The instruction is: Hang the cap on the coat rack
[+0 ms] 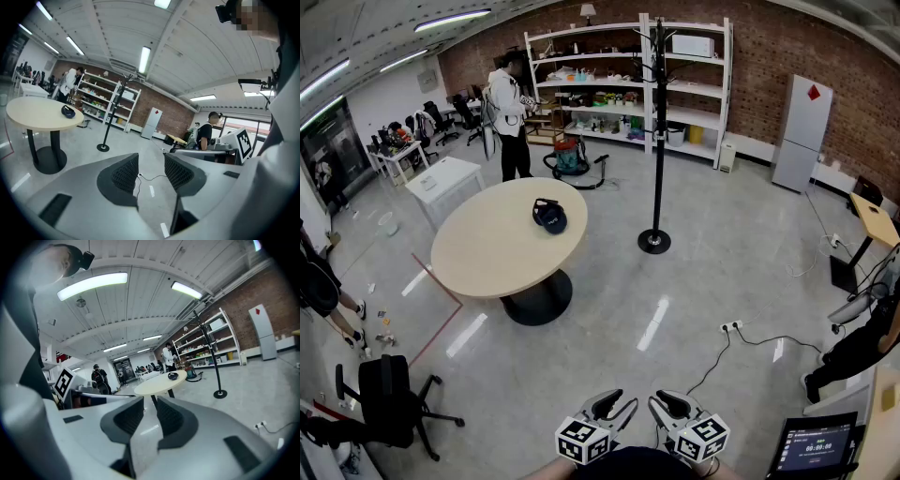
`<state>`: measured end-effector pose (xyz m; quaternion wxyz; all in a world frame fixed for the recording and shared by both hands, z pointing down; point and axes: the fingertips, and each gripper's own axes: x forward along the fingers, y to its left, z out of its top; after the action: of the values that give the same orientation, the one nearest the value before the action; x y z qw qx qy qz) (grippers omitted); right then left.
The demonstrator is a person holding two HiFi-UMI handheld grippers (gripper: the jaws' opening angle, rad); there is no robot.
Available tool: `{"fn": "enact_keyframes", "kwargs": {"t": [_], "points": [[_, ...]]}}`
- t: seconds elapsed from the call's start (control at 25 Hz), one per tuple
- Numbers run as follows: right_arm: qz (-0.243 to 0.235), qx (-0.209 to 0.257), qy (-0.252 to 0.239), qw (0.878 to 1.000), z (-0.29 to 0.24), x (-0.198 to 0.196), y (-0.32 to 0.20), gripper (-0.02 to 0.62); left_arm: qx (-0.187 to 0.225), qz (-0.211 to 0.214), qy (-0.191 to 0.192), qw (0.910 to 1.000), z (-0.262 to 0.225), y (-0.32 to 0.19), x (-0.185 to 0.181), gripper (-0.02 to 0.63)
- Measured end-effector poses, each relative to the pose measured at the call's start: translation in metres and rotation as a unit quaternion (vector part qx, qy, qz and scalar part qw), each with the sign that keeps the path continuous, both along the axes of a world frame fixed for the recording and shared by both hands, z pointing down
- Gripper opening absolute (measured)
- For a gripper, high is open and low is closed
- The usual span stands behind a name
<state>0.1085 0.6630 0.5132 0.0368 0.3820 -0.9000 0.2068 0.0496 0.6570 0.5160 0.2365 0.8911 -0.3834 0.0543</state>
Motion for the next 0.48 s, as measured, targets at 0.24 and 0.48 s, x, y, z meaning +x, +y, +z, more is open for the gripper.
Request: {"fn": "enact_keyframes", "kwargs": {"t": [0.24,0.48], "points": [[-0.005,-0.002,0.002,1.000,0.0001,0.0009,0.0057,0.094,0.001,-0.004,-0.003,1.0000,-0.0013,0.0058,0.0013,0.183],[-0.006,-0.003,0.002,1.000,-0.0008,0.0023,0.0104,0.094,-0.002,-0.007,-0.001,1.0000,-0.0018,0.0103,0.0025,0.183]]}}
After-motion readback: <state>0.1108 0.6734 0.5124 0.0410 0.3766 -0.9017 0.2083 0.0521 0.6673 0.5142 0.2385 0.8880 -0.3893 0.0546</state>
